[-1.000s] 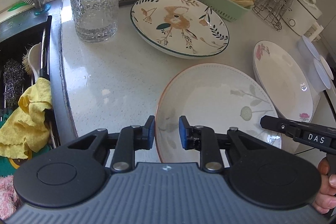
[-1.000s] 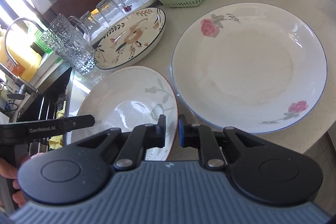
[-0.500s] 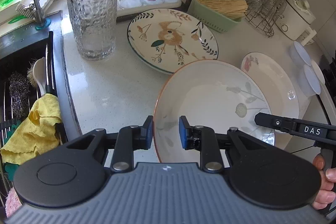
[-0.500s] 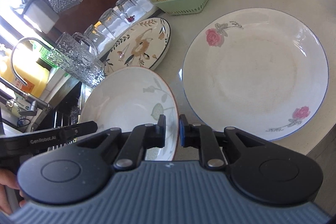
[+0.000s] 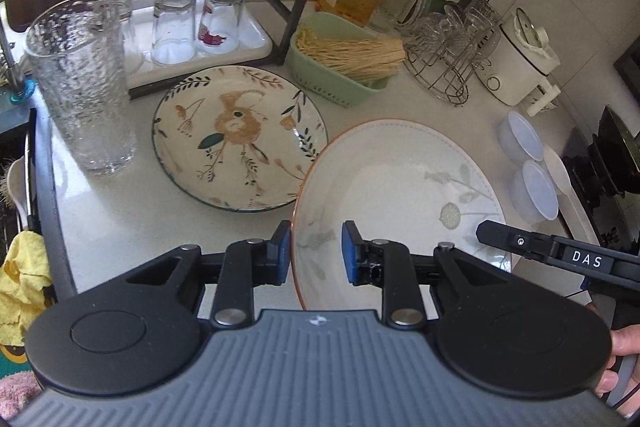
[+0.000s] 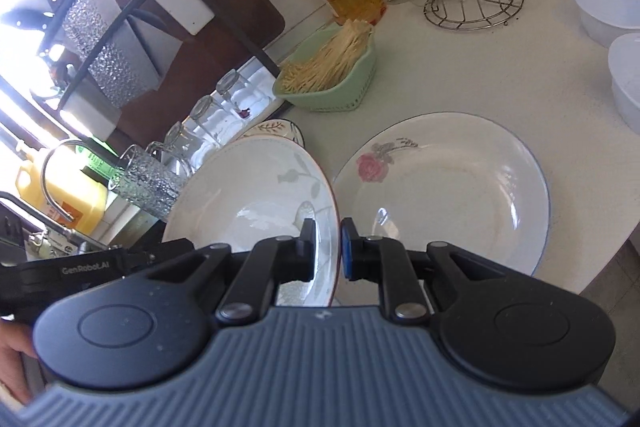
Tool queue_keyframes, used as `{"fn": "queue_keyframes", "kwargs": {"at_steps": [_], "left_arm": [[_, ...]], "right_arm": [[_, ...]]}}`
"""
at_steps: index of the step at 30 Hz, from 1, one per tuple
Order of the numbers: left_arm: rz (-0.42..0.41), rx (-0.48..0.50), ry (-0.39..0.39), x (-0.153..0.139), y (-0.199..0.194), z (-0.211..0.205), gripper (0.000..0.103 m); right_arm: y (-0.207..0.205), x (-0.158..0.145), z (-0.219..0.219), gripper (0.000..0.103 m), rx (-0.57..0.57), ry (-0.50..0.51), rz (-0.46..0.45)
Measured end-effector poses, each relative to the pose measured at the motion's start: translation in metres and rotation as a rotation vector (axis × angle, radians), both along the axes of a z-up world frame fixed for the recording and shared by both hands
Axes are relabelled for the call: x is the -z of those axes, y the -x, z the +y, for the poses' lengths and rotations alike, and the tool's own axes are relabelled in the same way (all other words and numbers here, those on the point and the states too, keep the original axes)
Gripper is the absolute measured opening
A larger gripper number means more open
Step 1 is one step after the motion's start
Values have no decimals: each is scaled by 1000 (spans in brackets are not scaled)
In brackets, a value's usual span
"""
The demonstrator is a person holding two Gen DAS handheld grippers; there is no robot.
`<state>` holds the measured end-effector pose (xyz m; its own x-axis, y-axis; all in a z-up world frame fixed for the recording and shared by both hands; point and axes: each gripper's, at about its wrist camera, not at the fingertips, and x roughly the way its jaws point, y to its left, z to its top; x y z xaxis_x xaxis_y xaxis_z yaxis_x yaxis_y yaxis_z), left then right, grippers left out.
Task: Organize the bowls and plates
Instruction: 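Lift the grey-leaf plate and carry it over the pink-rose plate, then lower the grey-leaf plate onto the pink-rose plate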
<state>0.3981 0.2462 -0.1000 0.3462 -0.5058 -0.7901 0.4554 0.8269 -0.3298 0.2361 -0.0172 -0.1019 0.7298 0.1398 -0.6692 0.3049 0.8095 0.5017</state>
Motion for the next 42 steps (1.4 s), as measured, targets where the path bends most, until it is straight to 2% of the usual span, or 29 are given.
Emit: {"fn": "queue_keyframes", "kwargs": {"at_steps": [5,13,16,20,30,34,42], "left_arm": [[55,-7,11,23,-8,-35,30],[90,18,-43,35,-19,-103,30],[128,14,-54,42,-26,-121,30],[133,29,-99,48,-27,-139,30],[153,15,-168,58,-29,-152,30],[159,-2,-152,58,-30,-149,30],[156,-13,-175,59,-29,-150,30]], "right_arm": [[-3,8,-38,16,-20,-19,26],[-10,24,-96,16,-63,-12,70],[-11,32,-113,16,-79,-32,85],[-15,42,-128,16,-94,-65,105],[-31,48,-135,16,-140,-47,121],[-31,50,-135,16,-149,-46,131],[-33,53,-133,16,-165,-52,133]]}}
